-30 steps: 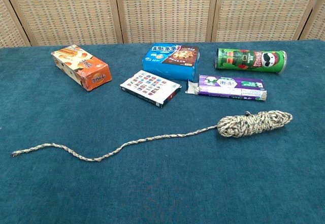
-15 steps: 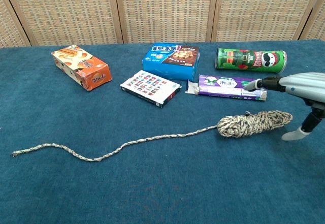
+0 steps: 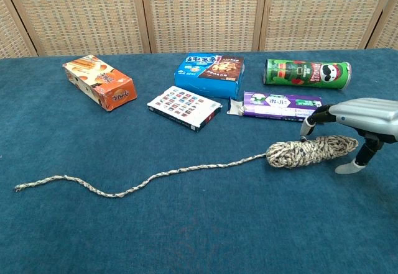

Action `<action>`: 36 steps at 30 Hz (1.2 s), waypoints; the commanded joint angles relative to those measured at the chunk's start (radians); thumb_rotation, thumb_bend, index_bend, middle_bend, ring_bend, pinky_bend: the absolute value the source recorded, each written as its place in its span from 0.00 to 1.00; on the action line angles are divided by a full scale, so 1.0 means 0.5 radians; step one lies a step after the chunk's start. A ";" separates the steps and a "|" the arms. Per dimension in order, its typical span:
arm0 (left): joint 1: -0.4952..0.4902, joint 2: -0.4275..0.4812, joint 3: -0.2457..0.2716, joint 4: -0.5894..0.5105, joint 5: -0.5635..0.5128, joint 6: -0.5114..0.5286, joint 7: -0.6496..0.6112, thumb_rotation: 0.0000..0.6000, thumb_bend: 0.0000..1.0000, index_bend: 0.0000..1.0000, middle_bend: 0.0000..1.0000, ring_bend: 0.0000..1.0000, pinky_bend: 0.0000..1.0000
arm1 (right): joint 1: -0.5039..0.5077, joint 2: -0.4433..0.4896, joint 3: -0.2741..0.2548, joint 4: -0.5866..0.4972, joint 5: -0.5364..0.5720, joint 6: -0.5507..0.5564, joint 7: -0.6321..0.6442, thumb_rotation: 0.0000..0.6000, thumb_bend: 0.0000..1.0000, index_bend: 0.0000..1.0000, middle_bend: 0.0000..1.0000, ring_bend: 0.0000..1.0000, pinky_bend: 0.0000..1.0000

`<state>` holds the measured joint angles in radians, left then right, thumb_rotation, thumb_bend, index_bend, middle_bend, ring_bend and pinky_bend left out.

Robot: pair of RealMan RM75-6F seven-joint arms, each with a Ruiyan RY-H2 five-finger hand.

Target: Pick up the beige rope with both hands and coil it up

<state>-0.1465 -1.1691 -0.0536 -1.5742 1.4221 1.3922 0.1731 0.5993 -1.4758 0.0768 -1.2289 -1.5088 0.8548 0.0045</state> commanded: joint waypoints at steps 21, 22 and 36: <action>-0.031 -0.016 0.011 0.011 -0.016 -0.056 0.021 1.00 0.00 0.00 0.00 0.00 0.00 | 0.021 -0.164 -0.062 0.269 -0.098 0.253 0.508 1.00 0.48 0.61 0.55 0.37 0.61; -0.043 -0.016 0.011 0.019 -0.009 -0.073 0.016 1.00 0.00 0.00 0.00 0.00 0.00 | 0.021 -0.157 -0.061 0.257 -0.096 0.257 0.529 1.00 0.48 0.62 0.56 0.37 0.61; -0.468 -0.230 0.071 0.438 0.301 -0.555 -0.381 1.00 0.12 0.36 0.00 0.00 0.00 | -0.002 -0.101 -0.072 0.192 -0.085 0.348 0.524 1.00 0.48 0.62 0.56 0.37 0.61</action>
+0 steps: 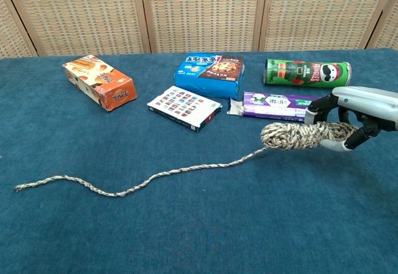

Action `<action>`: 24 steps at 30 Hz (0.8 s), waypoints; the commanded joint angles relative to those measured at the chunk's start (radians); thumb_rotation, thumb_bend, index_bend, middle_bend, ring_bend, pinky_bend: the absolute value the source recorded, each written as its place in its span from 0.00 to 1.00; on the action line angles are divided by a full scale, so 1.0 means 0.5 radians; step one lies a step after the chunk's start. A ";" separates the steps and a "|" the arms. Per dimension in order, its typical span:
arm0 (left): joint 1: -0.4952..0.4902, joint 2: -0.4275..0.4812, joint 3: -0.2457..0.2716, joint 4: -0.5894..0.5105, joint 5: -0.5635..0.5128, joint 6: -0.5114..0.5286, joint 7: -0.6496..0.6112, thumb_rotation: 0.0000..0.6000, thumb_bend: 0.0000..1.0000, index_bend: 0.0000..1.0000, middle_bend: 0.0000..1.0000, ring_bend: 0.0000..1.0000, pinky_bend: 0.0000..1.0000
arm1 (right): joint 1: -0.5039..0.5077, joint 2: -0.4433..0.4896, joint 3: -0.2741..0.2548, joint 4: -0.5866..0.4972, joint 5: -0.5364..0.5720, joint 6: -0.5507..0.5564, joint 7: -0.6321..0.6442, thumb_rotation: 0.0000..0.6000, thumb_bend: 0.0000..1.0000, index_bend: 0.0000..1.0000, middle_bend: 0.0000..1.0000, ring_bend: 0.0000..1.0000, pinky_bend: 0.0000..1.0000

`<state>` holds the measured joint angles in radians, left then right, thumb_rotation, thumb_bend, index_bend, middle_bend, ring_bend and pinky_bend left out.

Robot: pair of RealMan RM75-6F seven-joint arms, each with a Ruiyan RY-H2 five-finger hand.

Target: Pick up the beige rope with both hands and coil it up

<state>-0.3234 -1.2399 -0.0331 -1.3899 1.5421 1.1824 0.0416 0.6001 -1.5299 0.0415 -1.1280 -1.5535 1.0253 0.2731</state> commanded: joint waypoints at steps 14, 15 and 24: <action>-0.263 -0.482 0.024 0.214 -0.031 -0.311 0.105 1.00 0.22 0.47 0.00 0.00 0.00 | -0.029 0.041 -0.003 -0.049 0.031 0.054 -0.053 1.00 0.52 0.63 0.57 0.37 0.62; -0.267 -0.494 0.025 0.218 -0.038 -0.318 0.113 1.00 0.22 0.48 0.00 0.00 0.00 | -0.029 0.043 -0.004 -0.050 0.030 0.055 -0.050 1.00 0.52 0.63 0.57 0.37 0.62; -0.309 -0.593 0.018 0.256 -0.120 -0.381 0.192 1.00 0.33 0.49 0.00 0.00 0.00 | -0.030 0.051 -0.007 -0.049 0.035 0.057 -0.048 1.00 0.52 0.63 0.57 0.37 0.62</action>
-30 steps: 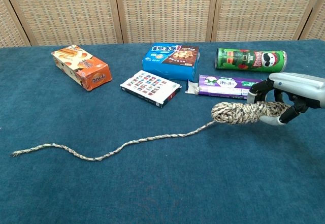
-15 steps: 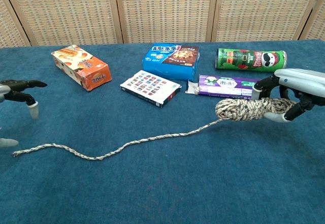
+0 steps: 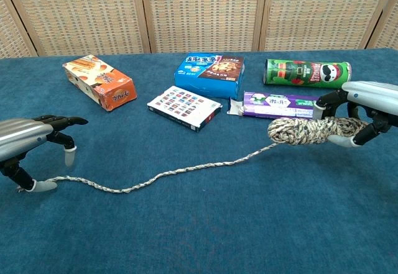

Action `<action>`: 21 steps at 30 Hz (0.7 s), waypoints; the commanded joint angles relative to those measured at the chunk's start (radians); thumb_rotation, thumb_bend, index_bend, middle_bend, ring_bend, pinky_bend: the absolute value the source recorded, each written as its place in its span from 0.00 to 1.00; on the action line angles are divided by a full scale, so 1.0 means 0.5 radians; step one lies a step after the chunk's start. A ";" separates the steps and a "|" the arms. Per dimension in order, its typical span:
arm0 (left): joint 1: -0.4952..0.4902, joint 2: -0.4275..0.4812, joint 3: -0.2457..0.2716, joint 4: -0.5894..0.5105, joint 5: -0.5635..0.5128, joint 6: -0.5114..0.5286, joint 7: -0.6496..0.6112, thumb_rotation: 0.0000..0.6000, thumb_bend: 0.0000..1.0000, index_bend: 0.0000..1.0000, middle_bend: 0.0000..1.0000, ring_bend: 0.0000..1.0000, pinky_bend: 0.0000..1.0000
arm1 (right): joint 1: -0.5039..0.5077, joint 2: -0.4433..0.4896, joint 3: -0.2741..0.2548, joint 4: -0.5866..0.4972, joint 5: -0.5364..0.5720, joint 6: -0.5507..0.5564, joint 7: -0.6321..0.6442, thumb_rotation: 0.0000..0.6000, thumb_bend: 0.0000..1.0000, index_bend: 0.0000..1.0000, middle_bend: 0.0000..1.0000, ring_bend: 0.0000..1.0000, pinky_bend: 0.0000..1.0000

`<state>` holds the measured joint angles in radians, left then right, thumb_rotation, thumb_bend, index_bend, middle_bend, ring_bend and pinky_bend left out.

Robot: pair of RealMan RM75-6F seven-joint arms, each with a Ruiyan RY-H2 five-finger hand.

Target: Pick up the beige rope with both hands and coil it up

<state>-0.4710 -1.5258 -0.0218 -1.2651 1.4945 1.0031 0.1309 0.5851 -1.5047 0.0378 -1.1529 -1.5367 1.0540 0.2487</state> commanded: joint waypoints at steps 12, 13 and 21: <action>-0.065 -0.046 -0.004 -0.043 -0.089 -0.073 0.050 1.00 0.42 0.50 0.00 0.00 0.00 | 0.004 -0.004 0.000 0.019 0.006 -0.002 0.026 1.00 0.52 0.63 0.57 0.37 0.62; -0.066 -0.043 0.001 -0.049 -0.084 -0.070 0.049 1.00 0.42 0.50 0.00 0.00 0.00 | 0.006 -0.004 0.001 0.018 0.006 -0.002 0.026 1.00 0.52 0.63 0.57 0.37 0.62; -0.066 -0.049 0.027 -0.056 -0.078 -0.037 0.102 1.00 0.42 0.50 0.00 0.00 0.00 | 0.004 -0.004 0.000 0.012 0.004 0.010 0.022 1.00 0.52 0.63 0.57 0.37 0.62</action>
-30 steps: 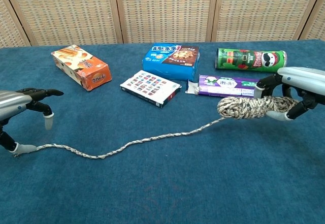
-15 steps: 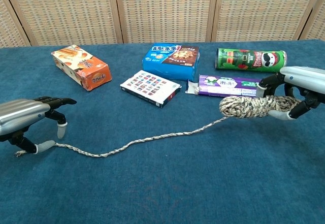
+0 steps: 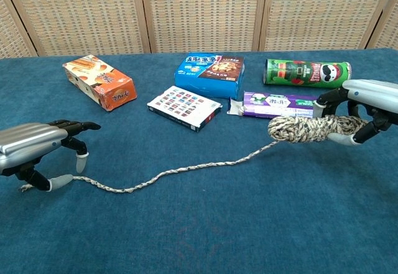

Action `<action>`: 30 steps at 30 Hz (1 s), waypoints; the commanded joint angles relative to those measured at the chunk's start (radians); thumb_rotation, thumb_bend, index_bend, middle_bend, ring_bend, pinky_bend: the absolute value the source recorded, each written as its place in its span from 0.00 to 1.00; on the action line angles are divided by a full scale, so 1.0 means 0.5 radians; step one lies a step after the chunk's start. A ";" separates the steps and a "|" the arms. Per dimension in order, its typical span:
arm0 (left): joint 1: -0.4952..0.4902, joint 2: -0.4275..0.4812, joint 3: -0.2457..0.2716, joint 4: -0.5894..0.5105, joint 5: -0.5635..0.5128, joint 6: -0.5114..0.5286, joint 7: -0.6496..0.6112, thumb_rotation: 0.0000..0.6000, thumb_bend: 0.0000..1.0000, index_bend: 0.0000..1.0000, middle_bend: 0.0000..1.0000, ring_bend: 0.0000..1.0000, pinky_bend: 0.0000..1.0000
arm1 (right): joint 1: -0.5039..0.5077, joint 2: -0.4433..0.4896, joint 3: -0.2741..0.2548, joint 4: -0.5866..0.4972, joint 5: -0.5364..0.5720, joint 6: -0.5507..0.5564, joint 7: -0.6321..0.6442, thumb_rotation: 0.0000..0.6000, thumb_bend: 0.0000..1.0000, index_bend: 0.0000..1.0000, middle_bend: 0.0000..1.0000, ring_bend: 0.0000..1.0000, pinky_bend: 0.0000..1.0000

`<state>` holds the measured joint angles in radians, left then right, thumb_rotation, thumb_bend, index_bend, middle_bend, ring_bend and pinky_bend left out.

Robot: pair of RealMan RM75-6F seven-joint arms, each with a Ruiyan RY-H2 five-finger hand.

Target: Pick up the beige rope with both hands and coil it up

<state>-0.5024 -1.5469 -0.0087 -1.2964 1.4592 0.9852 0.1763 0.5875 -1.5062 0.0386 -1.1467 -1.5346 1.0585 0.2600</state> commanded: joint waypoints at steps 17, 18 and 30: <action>-0.003 -0.114 0.038 0.139 0.019 0.045 -0.048 1.00 0.42 0.50 0.00 0.00 0.00 | 0.000 -0.021 -0.009 0.011 -0.005 0.003 0.058 1.00 0.57 0.64 0.58 0.37 0.62; -0.002 -0.119 0.039 0.146 0.020 0.049 -0.052 1.00 0.42 0.50 0.00 0.00 0.00 | 0.000 -0.021 -0.009 0.012 -0.006 0.004 0.059 1.00 0.57 0.64 0.58 0.37 0.62; 0.019 -0.151 0.019 0.130 -0.048 0.067 0.002 1.00 0.44 0.60 0.00 0.00 0.00 | -0.005 -0.020 -0.010 0.029 -0.013 0.023 0.076 1.00 0.57 0.64 0.58 0.38 0.62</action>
<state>-0.4936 -1.6213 0.0019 -1.2308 1.4363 1.0178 0.1759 0.5852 -1.5165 0.0336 -1.1320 -1.5409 1.0703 0.2980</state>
